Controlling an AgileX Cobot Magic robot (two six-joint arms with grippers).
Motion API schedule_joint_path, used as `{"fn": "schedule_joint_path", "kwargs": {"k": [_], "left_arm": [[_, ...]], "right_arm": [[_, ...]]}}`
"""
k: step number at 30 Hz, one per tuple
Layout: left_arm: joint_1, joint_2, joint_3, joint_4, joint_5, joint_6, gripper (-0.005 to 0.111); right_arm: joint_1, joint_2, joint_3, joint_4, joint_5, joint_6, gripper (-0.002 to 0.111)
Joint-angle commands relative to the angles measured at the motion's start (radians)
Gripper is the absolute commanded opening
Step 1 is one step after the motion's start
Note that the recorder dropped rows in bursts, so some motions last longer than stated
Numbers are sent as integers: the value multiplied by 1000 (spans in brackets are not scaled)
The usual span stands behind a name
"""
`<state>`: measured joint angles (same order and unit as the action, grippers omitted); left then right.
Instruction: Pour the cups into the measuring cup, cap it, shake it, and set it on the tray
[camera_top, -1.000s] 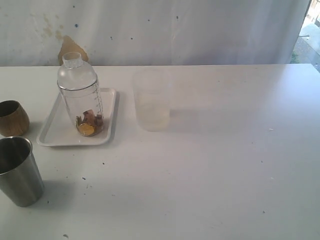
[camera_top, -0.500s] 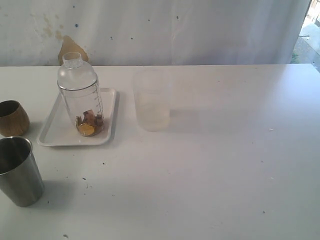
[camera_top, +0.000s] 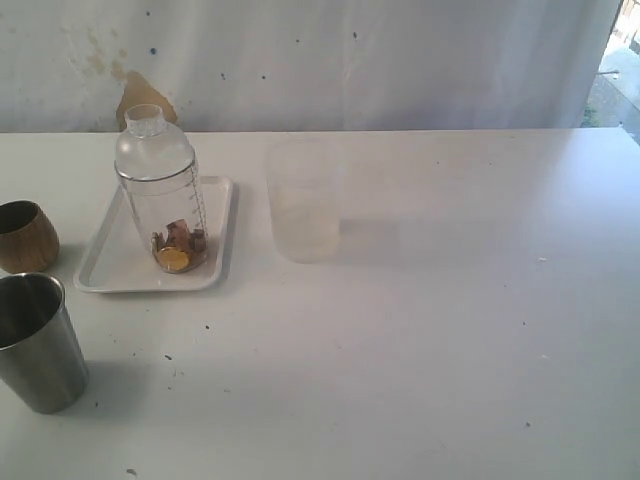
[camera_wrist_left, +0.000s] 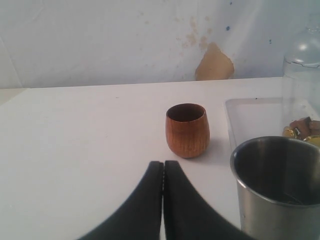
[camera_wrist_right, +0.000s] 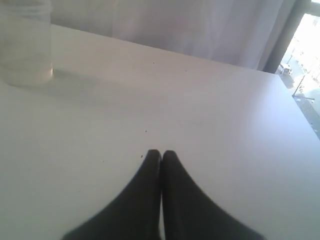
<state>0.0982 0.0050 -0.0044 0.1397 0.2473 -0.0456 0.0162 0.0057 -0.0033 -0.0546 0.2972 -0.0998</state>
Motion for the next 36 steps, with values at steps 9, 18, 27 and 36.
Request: {"fn": "schedule_joint_path", "kwargs": {"k": [9,18,27,36], "left_arm": [[-2,-5,4,-4,-8,-2,1],[-2,-5,4,-4,-8,-2,1],[-2,-5,4,-4,-8,-2,1],[-2,-5,4,-4,-8,-2,1]], "right_arm": [[-7,-6,3,1,42,28,0],[-7,-6,3,3,42,28,0],[-7,-6,3,3,42,28,0],[-7,-6,3,3,42,28,0]]}}
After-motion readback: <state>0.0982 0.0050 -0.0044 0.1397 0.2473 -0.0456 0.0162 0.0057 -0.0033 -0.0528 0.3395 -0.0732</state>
